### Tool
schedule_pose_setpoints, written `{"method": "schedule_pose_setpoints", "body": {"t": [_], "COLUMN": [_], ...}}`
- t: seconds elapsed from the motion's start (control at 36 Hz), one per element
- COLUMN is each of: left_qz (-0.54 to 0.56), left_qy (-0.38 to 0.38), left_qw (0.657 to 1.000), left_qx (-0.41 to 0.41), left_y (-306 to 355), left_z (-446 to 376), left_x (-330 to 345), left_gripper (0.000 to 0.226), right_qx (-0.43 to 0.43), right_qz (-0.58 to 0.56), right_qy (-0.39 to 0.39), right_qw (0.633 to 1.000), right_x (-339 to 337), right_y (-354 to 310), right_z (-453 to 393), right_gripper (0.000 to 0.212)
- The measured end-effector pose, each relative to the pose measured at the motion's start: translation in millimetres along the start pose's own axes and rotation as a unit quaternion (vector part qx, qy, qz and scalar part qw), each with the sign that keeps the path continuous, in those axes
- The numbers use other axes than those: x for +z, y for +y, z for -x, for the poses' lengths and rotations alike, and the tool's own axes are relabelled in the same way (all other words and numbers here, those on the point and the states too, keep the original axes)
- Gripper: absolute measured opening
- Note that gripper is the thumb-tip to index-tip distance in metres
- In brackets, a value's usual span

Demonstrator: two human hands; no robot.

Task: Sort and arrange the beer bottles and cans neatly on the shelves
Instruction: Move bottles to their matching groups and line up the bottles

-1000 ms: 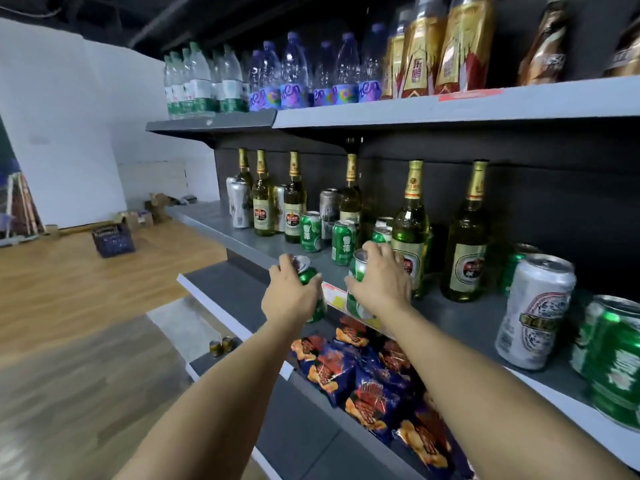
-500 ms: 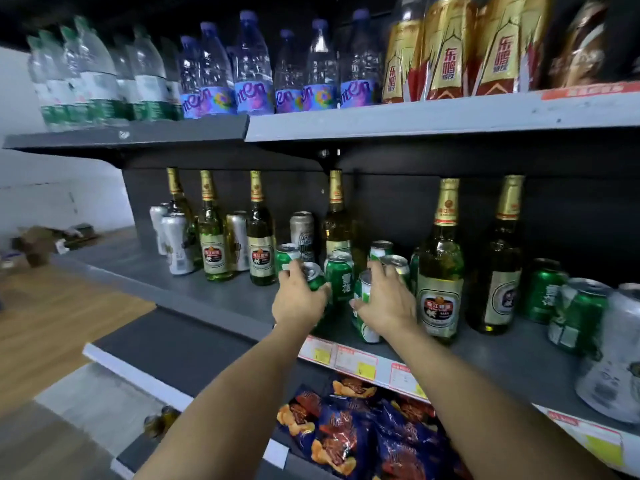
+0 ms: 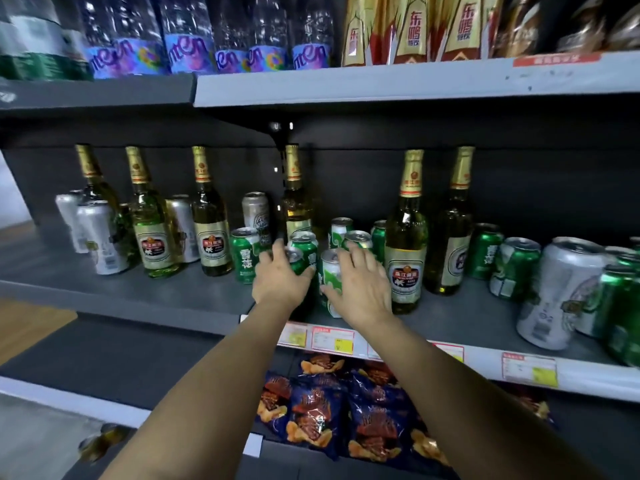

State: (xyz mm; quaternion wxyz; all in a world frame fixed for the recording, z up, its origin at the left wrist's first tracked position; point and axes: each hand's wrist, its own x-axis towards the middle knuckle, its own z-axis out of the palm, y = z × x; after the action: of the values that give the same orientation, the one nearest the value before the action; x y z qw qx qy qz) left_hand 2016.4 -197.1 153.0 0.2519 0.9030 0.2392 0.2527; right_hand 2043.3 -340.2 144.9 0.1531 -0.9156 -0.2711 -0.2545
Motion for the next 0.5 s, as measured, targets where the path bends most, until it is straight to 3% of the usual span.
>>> {"method": "schedule_pose_setpoints", "body": {"t": [0.11,0.17,0.33,0.5], "left_qz": [0.038,0.081,0.169,0.215], "left_qy": [0.180,0.223,0.149,0.049], "left_qw": [0.981,0.967,0.959,0.964], "left_qx": [0.062,0.093,0.170,0.146], "left_y": [29,51,113,149], "left_z": [21,37,88,109], "left_x": [-3,-1,38,64], "left_gripper": [0.059,0.049,0.044,0.076], "right_qx": [-0.021,-0.004,0.102,0.167], "right_qz": [-0.038,-0.044,-0.037,-0.016], "right_qy": [0.120,0.149,0.151,0.127], "right_qw": [0.992,0.988,0.983,0.978], "right_x": [-18,-28,-55,-80], "right_y": [21,38,102,147], "right_z": [23,34,61,60], "right_gripper": [0.038,0.031,0.025,0.028]}}
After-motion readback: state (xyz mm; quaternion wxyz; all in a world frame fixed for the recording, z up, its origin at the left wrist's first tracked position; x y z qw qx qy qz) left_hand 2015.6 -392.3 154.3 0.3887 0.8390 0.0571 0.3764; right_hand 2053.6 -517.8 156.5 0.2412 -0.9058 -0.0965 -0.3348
